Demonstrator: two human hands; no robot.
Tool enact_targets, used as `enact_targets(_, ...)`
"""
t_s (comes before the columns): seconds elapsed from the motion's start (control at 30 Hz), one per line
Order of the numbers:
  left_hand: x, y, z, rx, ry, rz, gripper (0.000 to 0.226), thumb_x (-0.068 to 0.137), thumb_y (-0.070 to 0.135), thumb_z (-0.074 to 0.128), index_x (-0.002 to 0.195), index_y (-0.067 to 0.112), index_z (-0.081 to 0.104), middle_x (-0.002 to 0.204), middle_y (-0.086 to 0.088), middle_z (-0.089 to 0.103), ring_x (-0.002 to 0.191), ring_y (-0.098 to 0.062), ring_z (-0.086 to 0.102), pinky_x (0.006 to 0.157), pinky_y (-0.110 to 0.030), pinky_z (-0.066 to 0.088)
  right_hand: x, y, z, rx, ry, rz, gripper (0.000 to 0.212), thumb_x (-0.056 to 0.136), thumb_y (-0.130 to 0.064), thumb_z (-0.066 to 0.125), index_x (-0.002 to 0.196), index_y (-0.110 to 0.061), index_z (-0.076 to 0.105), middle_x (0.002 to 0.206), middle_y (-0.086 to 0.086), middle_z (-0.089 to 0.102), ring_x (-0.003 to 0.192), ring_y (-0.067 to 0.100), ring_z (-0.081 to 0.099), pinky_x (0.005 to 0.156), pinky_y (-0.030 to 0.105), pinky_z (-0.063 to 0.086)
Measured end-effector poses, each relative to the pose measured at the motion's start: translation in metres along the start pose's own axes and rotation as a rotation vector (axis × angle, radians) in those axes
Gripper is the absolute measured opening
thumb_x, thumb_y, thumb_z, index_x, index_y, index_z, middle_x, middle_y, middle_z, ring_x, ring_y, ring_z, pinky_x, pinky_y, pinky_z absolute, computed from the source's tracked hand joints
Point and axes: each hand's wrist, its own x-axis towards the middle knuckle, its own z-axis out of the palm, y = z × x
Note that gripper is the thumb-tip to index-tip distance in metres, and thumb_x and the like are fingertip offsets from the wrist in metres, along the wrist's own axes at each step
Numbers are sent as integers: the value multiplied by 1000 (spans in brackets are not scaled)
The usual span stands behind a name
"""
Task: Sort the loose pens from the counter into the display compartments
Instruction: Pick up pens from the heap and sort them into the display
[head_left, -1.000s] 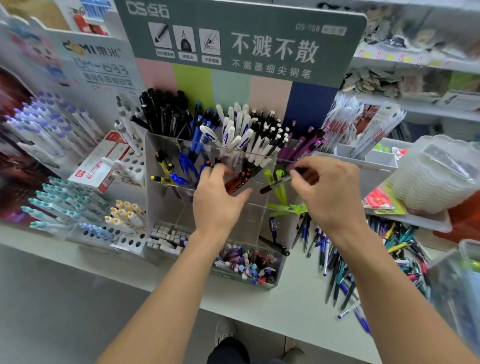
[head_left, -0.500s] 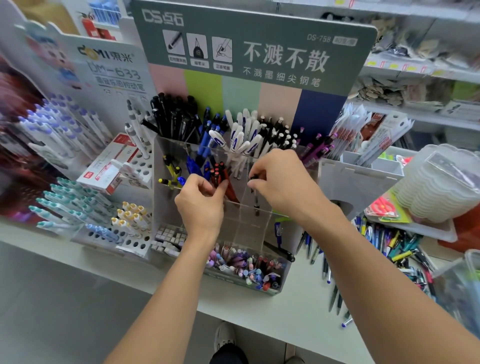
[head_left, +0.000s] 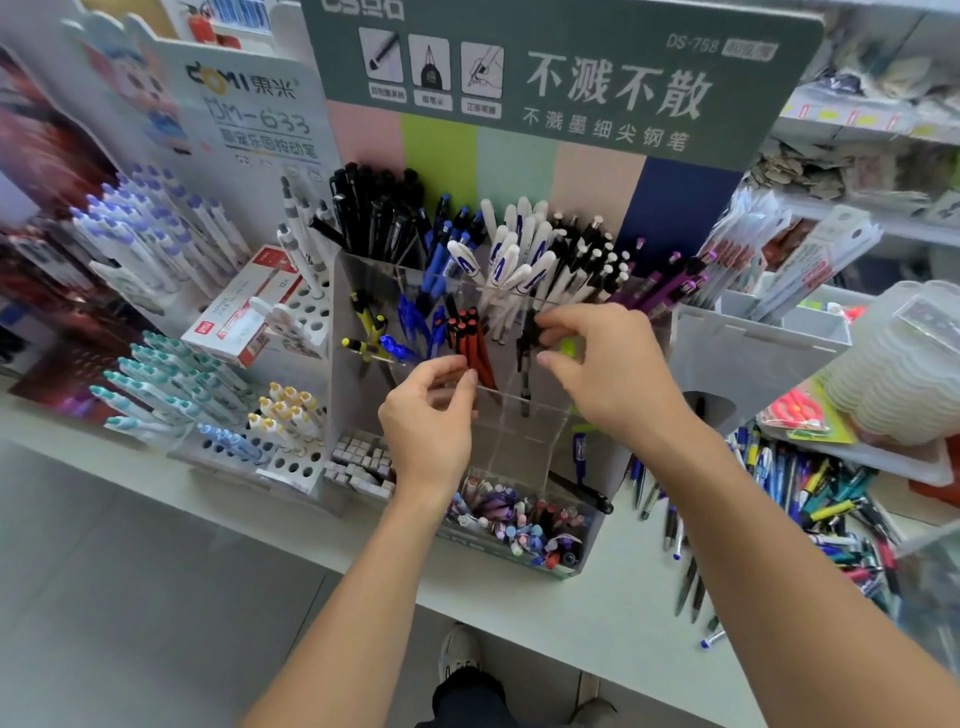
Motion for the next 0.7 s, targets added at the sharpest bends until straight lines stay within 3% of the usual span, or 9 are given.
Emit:
enact_targets(0.07,-9,2,2,-1,12,31,5,91,18,74,96,20,74,80,8,73,71,-10,70,66,-35,61,-13,4,-12,92,39,-66,32,92,-19,73,124,-24,71,103,-11,72,72,-4,57,78,22,51)
enact_targets(0.2,-39,18,16,-7,-85,99,10,92,23,73,85,18,70,71,6,69,64,-8,62,61,-23,51,-58,31,-48,183,142,-108,5,91,-21,75,86,-18,77,69,-14,67,58,5,57,57,11,42)
enact_targets(0.27,-62,28,32,-25,-204,180,13,92,19,73,81,15,69,66,6,66,58,-7,59,56,-21,48,-81,68,-63,206,235,4,21,92,-24,74,74,-14,73,58,-8,64,50,5,52,52,15,39)
enact_targets(0.37,-108,35,75,-6,-481,265,15,90,17,75,77,13,69,62,3,64,53,-11,56,52,-26,48,-113,153,-68,210,310,405,35,94,-31,68,69,-7,70,59,10,66,50,13,54,55,27,43)
enact_targets(0.47,-154,16,134,234,-809,173,18,87,33,77,94,19,70,77,6,68,66,-11,61,65,-29,53,-147,233,-51,111,54,828,41,94,-34,68,70,-1,70,60,11,70,61,28,69,65,36,56)
enact_targets(0.53,-169,-12,168,539,-896,67,48,85,49,75,121,19,61,111,3,65,97,-15,62,87,-33,52,-164,262,-31,111,-155,945,39,90,-32,73,70,1,68,63,13,72,59,30,70,66,43,61)
enact_targets(0.63,-165,-49,200,770,-788,-68,82,81,58,73,141,11,43,141,-10,46,129,-31,48,103,-41,43,-183,274,0,60,-424,1028,38,82,-37,79,68,-6,63,55,13,68,49,26,69,59,41,62)
enact_targets(0.7,-149,-63,215,806,-656,-86,88,81,59,72,145,9,38,145,-14,41,134,-36,41,105,-45,41,-195,277,11,-48,-425,1040,44,79,-44,80,65,-11,54,50,5,61,42,21,59,48,28,49)
